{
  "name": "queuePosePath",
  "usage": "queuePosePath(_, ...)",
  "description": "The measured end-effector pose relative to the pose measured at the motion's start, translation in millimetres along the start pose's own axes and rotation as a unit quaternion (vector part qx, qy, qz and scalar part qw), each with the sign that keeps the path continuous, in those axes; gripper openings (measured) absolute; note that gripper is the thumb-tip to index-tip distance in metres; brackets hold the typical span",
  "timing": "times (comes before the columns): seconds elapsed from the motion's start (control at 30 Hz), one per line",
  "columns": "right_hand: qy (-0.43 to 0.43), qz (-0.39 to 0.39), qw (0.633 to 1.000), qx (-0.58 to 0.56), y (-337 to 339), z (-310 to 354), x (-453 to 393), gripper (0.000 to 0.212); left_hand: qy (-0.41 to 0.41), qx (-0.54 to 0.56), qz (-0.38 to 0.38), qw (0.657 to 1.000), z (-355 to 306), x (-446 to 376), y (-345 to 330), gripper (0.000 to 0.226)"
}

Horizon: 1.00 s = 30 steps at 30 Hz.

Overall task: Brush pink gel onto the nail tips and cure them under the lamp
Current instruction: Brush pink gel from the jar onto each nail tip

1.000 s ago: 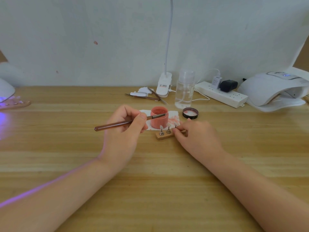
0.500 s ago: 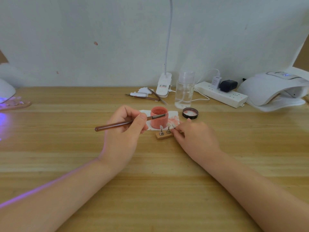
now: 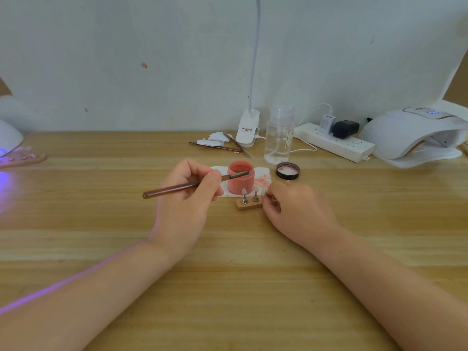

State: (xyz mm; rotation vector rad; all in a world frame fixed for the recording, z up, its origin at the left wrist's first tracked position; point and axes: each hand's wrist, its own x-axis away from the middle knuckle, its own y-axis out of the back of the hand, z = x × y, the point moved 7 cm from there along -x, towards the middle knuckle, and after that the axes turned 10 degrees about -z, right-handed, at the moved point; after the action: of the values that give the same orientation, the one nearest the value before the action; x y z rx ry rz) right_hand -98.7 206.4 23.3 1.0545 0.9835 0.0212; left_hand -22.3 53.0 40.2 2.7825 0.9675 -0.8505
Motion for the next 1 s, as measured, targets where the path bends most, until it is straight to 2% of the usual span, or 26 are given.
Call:
queuePosePath(0.17, -0.034, -0.097, 0.989, -0.104, 15.6, -1.4, 0.1, 0.009, -0.03, -0.017, 0.021, 0.999, -4.9, 3.8, -2.8, 0.01)
queuePosePath(0.3, -0.127, -0.103, 0.959, -0.23, 12.7, -12.7, 0.3, 0.005, -0.07, -0.07, 0.031, 0.995, -9.9, 6.8, -3.2, 0.009)
queuePosePath(0.47, -0.149, -0.114, 0.933, -0.306, 9.5, -12.4, 0.3, 0.005, -0.175, -0.15, 0.069, 0.971, -24.9, 16.6, -12.7, 0.016)
queuePosePath(0.57, -0.151, -0.122, 0.925, -0.328, 9.5, -13.0, 0.9, 0.005, -0.198, -0.153, 0.073, 0.966, -29.3, 18.9, -15.0, 0.023)
queuePosePath(0.77, -0.154, -0.123, 0.922, -0.333, 8.3, -14.9, 0.6, 0.005, -0.197, -0.146, 0.079, 0.966, -25.7, 18.3, -14.9, 0.007)
queuePosePath(1.0, -0.146, -0.131, 0.923, -0.331, 8.9, -15.3, 1.5, 0.008, -0.188, -0.14, 0.096, 0.967, -25.8, 19.8, -16.5, 0.007)
